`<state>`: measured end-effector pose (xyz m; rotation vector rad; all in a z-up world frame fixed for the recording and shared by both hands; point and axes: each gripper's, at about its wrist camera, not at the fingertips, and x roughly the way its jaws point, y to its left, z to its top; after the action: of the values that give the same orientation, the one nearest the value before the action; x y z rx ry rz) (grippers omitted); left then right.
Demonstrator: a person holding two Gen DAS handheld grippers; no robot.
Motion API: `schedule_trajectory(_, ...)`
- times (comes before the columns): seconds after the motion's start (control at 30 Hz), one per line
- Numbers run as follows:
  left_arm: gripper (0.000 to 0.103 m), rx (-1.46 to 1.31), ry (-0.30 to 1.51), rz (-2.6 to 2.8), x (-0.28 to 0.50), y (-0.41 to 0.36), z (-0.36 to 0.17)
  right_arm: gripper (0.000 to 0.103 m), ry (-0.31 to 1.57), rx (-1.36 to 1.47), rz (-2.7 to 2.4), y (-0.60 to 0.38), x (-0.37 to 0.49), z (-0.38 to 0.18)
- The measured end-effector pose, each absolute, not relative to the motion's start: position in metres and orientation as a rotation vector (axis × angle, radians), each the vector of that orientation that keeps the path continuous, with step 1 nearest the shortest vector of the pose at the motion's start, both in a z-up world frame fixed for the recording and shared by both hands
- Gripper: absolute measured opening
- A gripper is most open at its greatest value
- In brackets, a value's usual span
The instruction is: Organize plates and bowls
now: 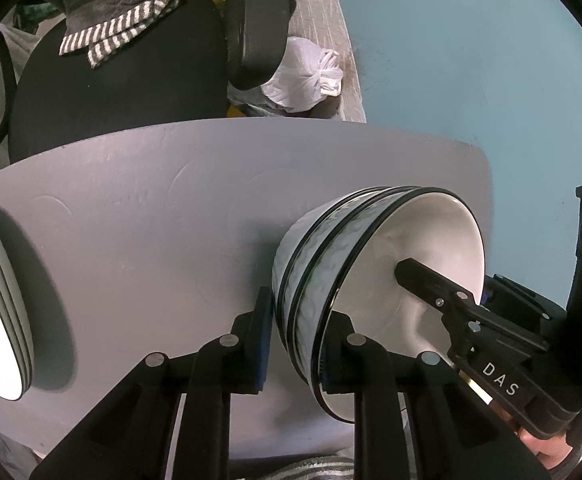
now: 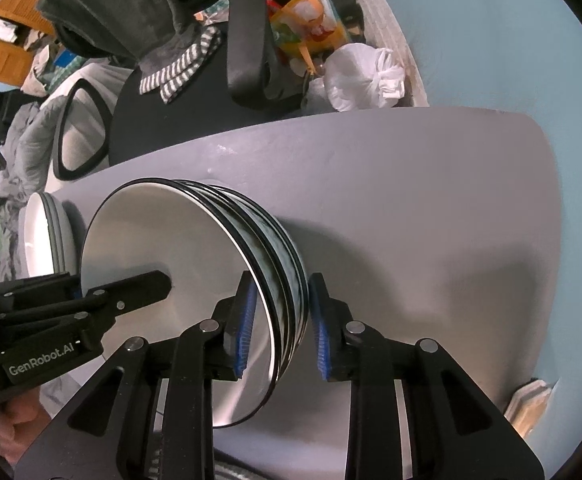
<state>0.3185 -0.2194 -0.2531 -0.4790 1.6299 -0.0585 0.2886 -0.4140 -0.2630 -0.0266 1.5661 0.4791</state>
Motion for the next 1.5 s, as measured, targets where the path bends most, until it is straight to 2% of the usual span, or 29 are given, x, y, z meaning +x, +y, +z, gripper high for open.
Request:
schedule_trajectory(0.23,0.016,-0.427,1.635,-0.070,0.317,-0.223,-0.253,0.019,1.558,-0.036,0.460,-0.414,0.287,-0.260)
schedule_trajectory(0.8,0.016,-0.399,1.631,-0.030,0.292,-0.196,-0.235,0.018,1.587,-0.002,0.488,-0.394,0.264,-0.254)
schedule_trajectory(1.5,0.016,-0.481,1.555,0.090,0.237,-0.107,-0.197,0.017,1.537,-0.073,0.604,-0.305,0.225,-0.226)
